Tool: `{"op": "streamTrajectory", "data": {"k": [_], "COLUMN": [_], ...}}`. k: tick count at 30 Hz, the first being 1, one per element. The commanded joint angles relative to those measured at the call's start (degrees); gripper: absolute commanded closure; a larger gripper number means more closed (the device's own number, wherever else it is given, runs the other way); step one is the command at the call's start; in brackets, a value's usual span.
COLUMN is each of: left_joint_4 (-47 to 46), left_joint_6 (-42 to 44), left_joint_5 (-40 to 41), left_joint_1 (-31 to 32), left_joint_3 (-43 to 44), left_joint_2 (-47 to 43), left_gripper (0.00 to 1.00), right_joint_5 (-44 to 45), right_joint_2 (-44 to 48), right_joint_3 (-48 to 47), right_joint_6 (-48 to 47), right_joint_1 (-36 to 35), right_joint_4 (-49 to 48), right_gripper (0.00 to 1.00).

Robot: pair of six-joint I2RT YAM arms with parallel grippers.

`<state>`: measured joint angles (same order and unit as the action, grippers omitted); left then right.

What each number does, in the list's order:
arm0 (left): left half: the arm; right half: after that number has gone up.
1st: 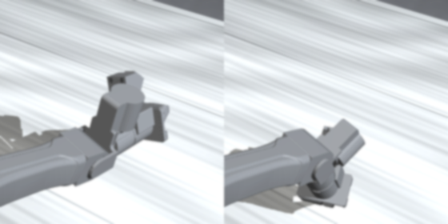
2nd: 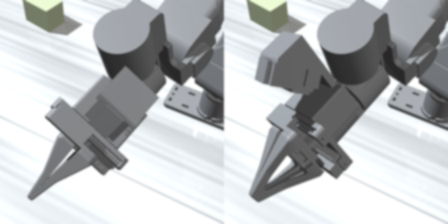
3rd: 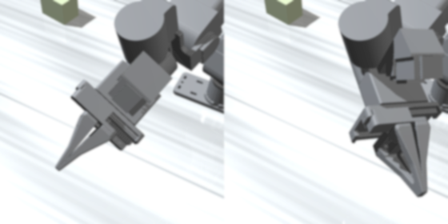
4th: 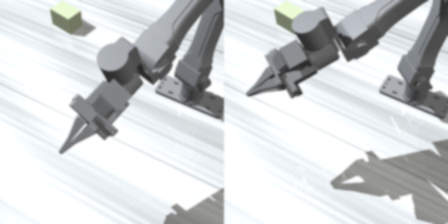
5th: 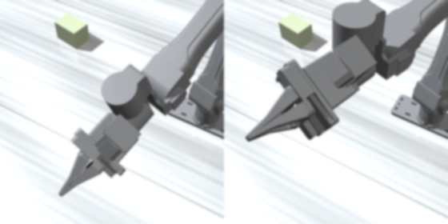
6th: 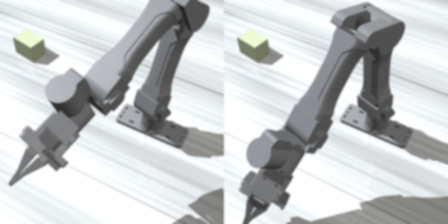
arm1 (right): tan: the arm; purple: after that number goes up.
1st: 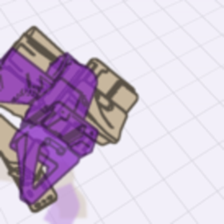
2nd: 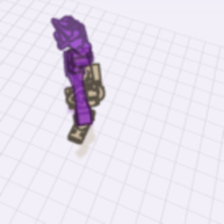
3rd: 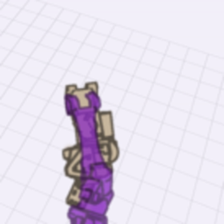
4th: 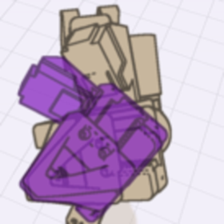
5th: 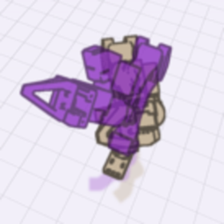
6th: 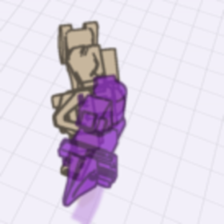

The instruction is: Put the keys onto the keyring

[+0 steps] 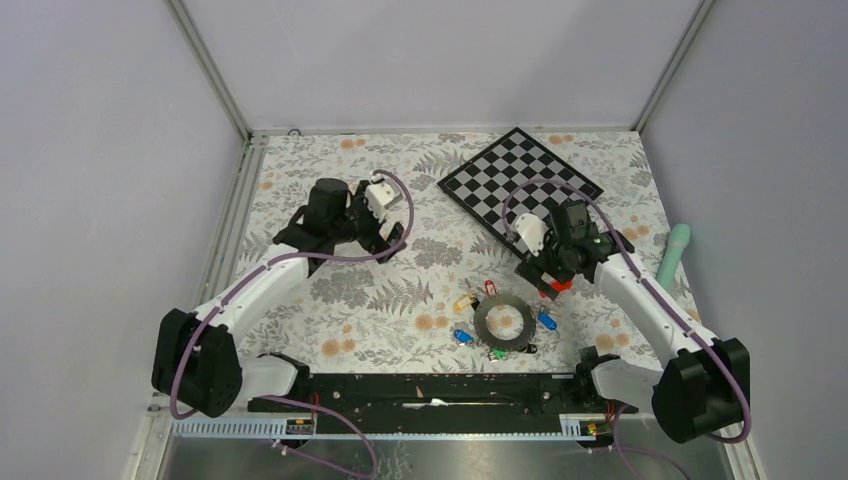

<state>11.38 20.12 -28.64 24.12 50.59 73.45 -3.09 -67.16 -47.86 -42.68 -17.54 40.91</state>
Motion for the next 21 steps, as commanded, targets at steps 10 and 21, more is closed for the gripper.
{"op": "streamTrajectory", "data": {"k": [10,21], "left_joint_4": [-17.1,-13.1], "left_joint_6": [-19.8,-17.6], "left_joint_5": [8.4,15.9], "left_joint_1": [-18.5,-20.3], "left_joint_3": [3.6,2.1], "left_joint_2": [-7.1,-17.3], "left_gripper": [0.01,0.01], "right_joint_5": [5.1,6.0], "right_joint_2": [2.0,12.8], "right_joint_3": [-12.3,-3.5], "right_joint_6": [24.8,34.9], "right_joint_1": [1.5,1.7], "right_joint_4": [-22.3,-36.4], "right_gripper": [0.0,0.0]}}
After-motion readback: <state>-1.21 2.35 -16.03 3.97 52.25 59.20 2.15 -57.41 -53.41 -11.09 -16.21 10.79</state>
